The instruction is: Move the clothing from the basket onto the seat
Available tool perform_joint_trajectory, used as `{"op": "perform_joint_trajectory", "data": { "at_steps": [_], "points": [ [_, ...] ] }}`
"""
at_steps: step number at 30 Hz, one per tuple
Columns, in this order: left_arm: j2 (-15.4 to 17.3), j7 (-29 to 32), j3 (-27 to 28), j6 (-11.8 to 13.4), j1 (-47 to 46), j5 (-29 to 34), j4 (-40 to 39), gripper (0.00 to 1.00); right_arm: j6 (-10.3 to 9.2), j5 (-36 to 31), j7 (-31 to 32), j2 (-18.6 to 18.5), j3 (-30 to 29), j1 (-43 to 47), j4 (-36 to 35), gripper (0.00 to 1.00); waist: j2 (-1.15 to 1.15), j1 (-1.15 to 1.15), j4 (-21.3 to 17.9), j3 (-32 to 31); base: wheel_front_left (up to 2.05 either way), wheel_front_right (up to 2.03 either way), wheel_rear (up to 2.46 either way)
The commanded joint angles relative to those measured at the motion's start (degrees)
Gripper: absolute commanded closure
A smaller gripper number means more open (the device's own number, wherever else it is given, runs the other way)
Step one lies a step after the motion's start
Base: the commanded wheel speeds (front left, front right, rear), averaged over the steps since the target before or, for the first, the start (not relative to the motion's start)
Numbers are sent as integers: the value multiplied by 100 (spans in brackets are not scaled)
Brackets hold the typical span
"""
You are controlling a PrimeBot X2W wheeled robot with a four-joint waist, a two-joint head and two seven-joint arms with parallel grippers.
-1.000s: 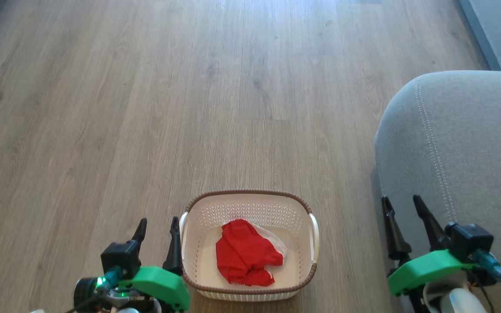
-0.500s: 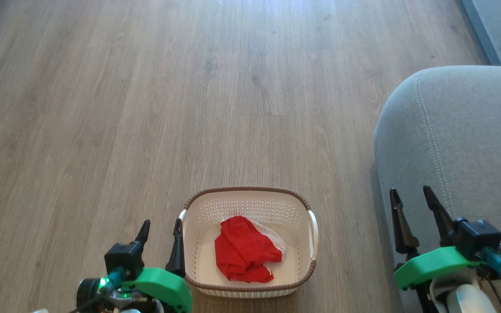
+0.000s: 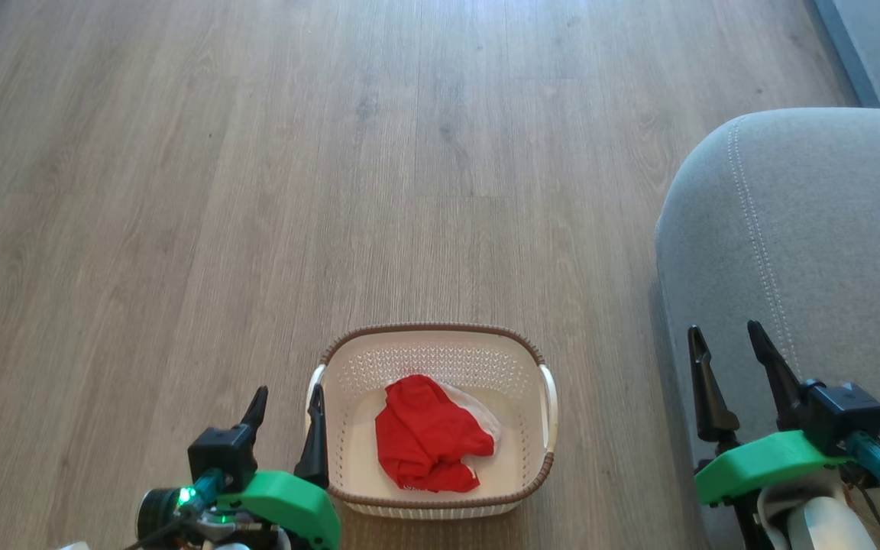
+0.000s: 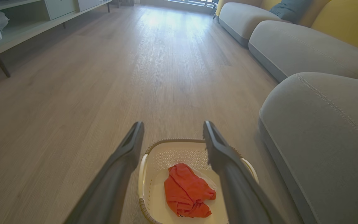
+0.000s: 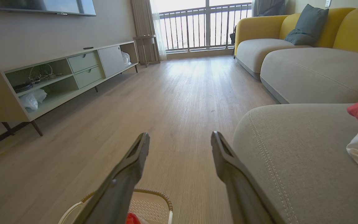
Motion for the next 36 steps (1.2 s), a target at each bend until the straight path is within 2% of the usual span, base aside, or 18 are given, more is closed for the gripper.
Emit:
{"op": "perform_joint_trajectory", "data": {
  "at_steps": [1, 23, 28, 32, 36],
  "points": [
    [5, -29, 170, 16, -267, 23, -158, 0, -1, -34, -38, -1, 121, -112, -222, 0, 0, 0, -12, 4, 0, 0, 0],
    [5, -29, 104, 37, -325, -2, -122, 0, -1, -92, -38, -1, 76, -190, -260, 0, 0, 0, -150, 233, 0, 0, 0],
    [5, -29, -43, 41, -525, 97, 29, 0, -1, -103, -38, -1, 52, -356, -321, 0, 0, 0, -315, 652, 0, 0, 0],
    [5, -29, -243, 133, -858, 243, 239, 0, -1, -122, -38, -21, 111, -562, -436, 0, 0, 0, -502, 1240, 0, 0, 0],
    [5, -29, -513, 238, -1303, 344, 597, 0, -1, -110, -38, -193, 298, -729, -508, 0, 0, 0, -715, 1872, 0, 0, 0]
  ]
}}
